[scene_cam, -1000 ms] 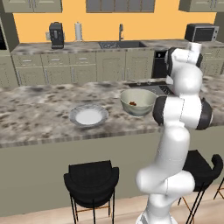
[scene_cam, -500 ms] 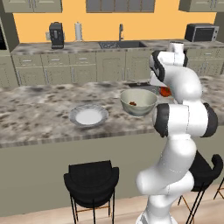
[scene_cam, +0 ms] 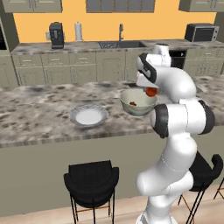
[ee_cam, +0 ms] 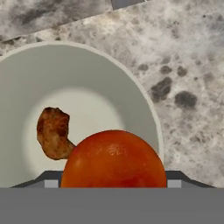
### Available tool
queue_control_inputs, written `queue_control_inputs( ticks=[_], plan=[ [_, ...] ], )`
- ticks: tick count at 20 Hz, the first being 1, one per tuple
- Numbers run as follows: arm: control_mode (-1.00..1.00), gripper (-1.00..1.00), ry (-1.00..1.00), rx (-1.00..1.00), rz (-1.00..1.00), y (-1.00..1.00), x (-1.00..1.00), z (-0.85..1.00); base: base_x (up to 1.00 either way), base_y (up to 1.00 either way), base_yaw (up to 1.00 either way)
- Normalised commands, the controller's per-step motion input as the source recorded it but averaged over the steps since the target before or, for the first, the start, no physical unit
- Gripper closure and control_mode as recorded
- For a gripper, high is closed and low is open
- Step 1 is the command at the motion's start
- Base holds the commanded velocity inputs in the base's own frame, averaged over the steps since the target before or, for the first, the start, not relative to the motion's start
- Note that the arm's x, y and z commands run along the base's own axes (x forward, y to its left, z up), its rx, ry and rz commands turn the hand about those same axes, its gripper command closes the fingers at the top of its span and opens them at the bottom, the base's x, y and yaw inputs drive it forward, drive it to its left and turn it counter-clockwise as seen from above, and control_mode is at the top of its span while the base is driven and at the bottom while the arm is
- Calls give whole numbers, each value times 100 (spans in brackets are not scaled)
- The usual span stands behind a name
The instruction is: Pick the chicken drumstick and tomato from their plates and place them in the bowl. Then put the bowl in the fridge.
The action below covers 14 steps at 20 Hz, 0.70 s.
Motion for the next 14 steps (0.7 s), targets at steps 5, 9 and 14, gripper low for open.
queue_control_inputs(
  ticks=[5,9,14],
  plan=[
    [-100,100,1,0,3,29,36,-14,0,0,0],
    [-100,100,11,0,1,8,4,-31,0,0,0],
    [-100,100,8,-1,1,5,2,-35,0,0,0]
  ],
)
